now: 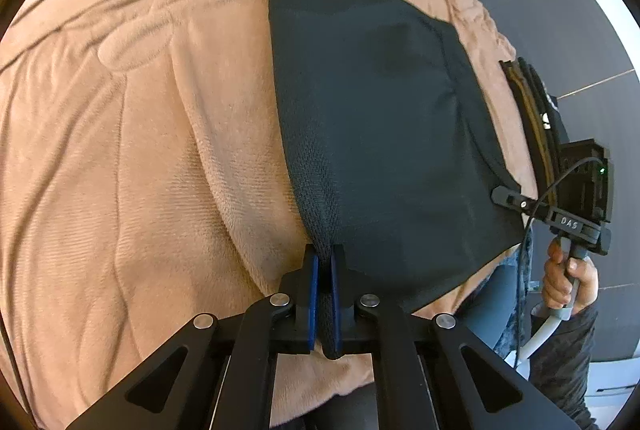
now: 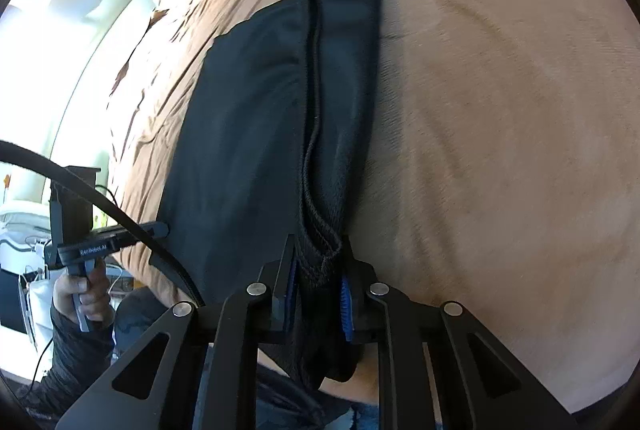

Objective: Fold small clothes

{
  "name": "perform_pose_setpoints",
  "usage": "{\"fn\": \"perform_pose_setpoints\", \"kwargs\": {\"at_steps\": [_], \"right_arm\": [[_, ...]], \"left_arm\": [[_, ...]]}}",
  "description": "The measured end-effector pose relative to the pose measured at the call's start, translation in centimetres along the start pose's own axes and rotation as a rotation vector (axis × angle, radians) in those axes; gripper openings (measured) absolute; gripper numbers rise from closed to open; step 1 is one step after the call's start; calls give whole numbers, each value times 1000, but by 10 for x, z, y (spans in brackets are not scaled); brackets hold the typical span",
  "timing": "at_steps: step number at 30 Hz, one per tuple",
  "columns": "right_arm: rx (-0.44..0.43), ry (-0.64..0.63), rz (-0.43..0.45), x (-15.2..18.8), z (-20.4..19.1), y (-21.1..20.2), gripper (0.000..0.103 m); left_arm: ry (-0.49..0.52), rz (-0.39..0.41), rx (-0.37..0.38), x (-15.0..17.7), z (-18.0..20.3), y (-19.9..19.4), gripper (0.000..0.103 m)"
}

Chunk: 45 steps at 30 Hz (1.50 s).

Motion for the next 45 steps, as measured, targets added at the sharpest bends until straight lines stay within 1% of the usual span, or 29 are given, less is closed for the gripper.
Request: {"fn": "perform_pose_setpoints", "kwargs": {"at_steps": [7,11,13,15,16,17,18,19,20,21,22,27,35,37,38,41,45], "right_arm": [[-27,-33,-34,13,-19,8,13],[-57,-54,-72,22,-30,16,13],[-64,-53,-81,22,-32,19,13],[-70,-38,-82,18,-29,21,14],[-71,-26,-81,15,-26,21,19],[-70,-15,-75,14,-20,20,31],[-68,0,-64,10,-17,20,38],[-74,17,-50,6,-12,19,49],[-81,31,-36,3,-10,18,52],[-80,47,-27,-1,-6,17,52],[-75,50,-18,-5,-3,17,52],[-80,87,15,-22,17,19,52],[-142,126,60,-49,39,31,52],[-151,121,65,-50,40,34,52],[-154,121,67,-58,41,36,52],[-160,112,71,-66,40,39,52],[-167,102,83,-78,27,53,52]], "left_arm": [[14,11,-12,8,-7,-28,5],[35,-5,-36,16,-10,-35,5],[48,-19,-35,22,-12,-38,5],[43,-28,-28,20,-12,-37,6],[41,-32,-25,19,-12,-35,6],[40,-33,-35,17,-14,-32,7],[39,-34,-41,14,-15,-30,14],[34,-35,-38,11,-14,-27,19],[25,-29,-25,8,-14,-24,32],[17,-16,-8,4,-15,-23,41],[12,-1,-1,-1,-17,-22,43],[-4,50,14,-26,-21,-23,44],[-4,95,34,-68,-27,-19,44],[-6,95,27,-79,-29,-13,44],[-4,93,24,-82,-31,-11,44],[-10,89,34,-92,-36,-4,44],[-14,87,40,-104,-41,4,44]]}}
Point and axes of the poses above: each gripper's, at about its wrist camera, not at the fingertips, and y roughly the way its jaws point, z to its right, x to its underside, the point moved 6 cm from there along y, roughly the way its jaws point, and after that the axes turned 11 degrees about x, right-handed, at the moved point
